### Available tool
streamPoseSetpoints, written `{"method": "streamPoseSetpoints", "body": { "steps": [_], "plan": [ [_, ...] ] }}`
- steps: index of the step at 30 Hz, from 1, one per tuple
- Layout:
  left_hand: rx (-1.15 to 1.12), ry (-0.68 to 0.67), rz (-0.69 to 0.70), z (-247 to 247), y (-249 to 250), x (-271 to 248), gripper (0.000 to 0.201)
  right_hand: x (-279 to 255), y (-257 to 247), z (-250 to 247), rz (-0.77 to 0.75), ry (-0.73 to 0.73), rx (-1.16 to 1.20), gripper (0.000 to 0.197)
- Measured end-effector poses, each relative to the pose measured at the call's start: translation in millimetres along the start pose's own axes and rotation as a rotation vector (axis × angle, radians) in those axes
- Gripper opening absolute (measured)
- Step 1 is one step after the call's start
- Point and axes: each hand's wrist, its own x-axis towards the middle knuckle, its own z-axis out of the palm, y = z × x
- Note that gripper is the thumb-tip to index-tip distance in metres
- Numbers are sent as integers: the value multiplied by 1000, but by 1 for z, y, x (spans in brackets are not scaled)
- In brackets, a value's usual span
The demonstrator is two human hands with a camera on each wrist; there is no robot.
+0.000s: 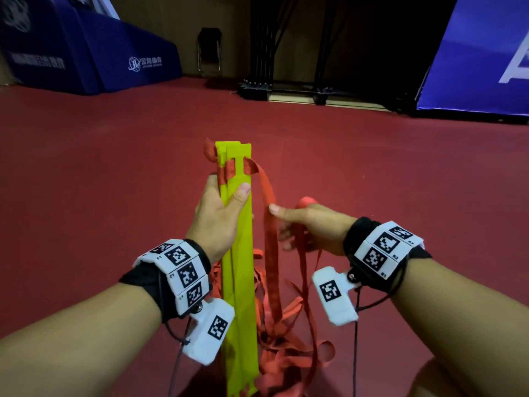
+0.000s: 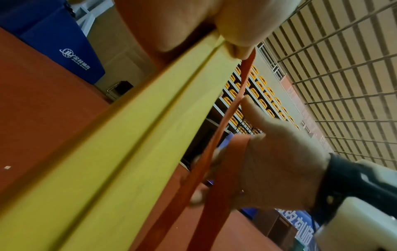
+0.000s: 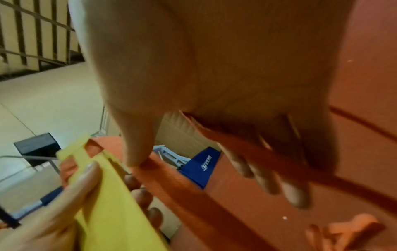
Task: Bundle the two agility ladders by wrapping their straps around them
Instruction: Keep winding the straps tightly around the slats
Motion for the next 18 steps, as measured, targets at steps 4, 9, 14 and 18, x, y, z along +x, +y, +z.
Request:
{"method": "streamPoseSetpoints", "body": {
  "steps": [4, 9, 14, 18],
  "plan": [
    [100, 25, 35, -3, 5, -1, 10, -1, 6, -5, 193, 28, -232, 92],
    [103, 40, 49, -2, 7, -4, 9, -9, -2, -3, 216, 75, -477, 95],
    [79, -10, 53, 0, 7, -6, 9, -14, -17, 1, 151, 91, -546, 81],
    [158, -21, 65, 0, 8, -9, 10, -7, -21, 9, 11, 79, -104, 52]
  ]
}}
